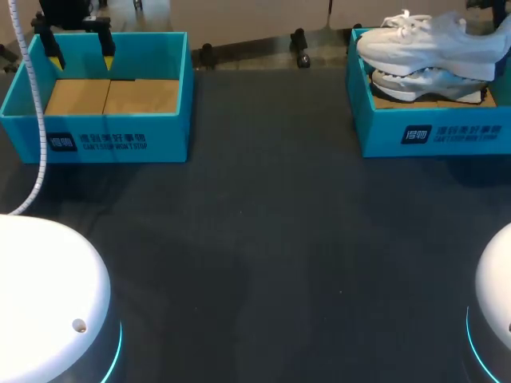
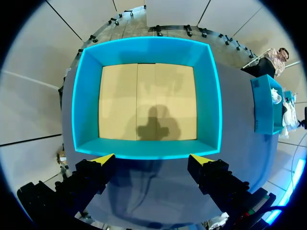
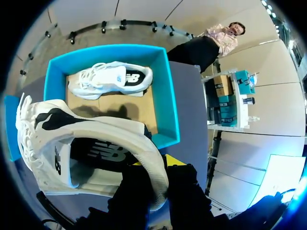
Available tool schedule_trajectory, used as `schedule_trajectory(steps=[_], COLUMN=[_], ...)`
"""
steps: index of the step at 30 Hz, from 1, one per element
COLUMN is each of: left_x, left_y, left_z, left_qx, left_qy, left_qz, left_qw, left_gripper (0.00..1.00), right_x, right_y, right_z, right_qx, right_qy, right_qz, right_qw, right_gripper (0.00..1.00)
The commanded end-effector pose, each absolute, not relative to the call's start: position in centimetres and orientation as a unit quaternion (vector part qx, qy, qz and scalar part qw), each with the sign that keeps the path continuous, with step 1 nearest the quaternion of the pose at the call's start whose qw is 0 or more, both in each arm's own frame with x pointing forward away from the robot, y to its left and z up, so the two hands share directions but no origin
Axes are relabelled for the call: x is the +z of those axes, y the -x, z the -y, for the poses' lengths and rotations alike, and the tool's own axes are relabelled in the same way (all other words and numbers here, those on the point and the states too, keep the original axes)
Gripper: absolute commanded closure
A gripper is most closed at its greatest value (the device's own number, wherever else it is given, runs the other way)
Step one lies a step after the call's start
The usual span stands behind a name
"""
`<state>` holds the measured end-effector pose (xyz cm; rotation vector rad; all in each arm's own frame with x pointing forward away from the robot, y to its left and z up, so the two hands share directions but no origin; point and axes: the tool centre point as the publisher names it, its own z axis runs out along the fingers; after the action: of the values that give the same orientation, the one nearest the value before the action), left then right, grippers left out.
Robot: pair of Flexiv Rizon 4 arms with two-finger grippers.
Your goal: Take the shoe out of the shoebox, open the shoe tongue, remove and reinsert the insole, then place the shoe into the shoebox
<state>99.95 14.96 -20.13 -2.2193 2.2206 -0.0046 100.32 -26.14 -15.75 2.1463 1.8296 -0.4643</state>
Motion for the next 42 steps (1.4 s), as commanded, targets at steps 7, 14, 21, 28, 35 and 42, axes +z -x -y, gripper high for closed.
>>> schedule_trajectory(steps=[7, 14, 21, 28, 35, 42], left_x=[-20.1, -20.1, -20.1, -20.1, -20.1, -20.1], left_y=[-100.0, -100.0, -100.0, -100.0, -100.0, -100.0], left_z=[-15.0, -15.0, -15.0, -15.0, -15.0, -15.0], left_qx=[-0.001, -0.001, -0.001, -0.001, -0.001, -0.001], left_qy=[0.707, 0.707, 0.707, 0.707, 0.707, 0.707], left_qz=[-0.707, -0.707, -0.707, -0.707, -0.707, -0.707], left_qw=[0.001, 0.001, 0.001, 0.001, 0.001, 0.001], left_gripper=[0.00, 0.00, 0.00, 0.00, 0.00, 0.00], right_x=[-14.3, -13.5, -13.2, -13.3, -13.7, -14.1], right_y=[-97.8, -95.7, -93.4, -90.6, -87.4, -84.1], right_z=[21.3, 17.4, 14.0, 10.1, 7.3, 4.8], right_qx=[-0.155, -0.150, -0.143, -0.136, -0.135, -0.145], right_qy=[-0.732, -0.730, -0.731, -0.721, -0.717, -0.714], right_qz=[-0.647, -0.649, -0.648, -0.660, -0.665, -0.666], right_qw=[0.149, 0.151, 0.158, 0.160, 0.159, 0.159], right_gripper=[1.00, 1.00, 1.00, 1.00, 1.00, 1.00])
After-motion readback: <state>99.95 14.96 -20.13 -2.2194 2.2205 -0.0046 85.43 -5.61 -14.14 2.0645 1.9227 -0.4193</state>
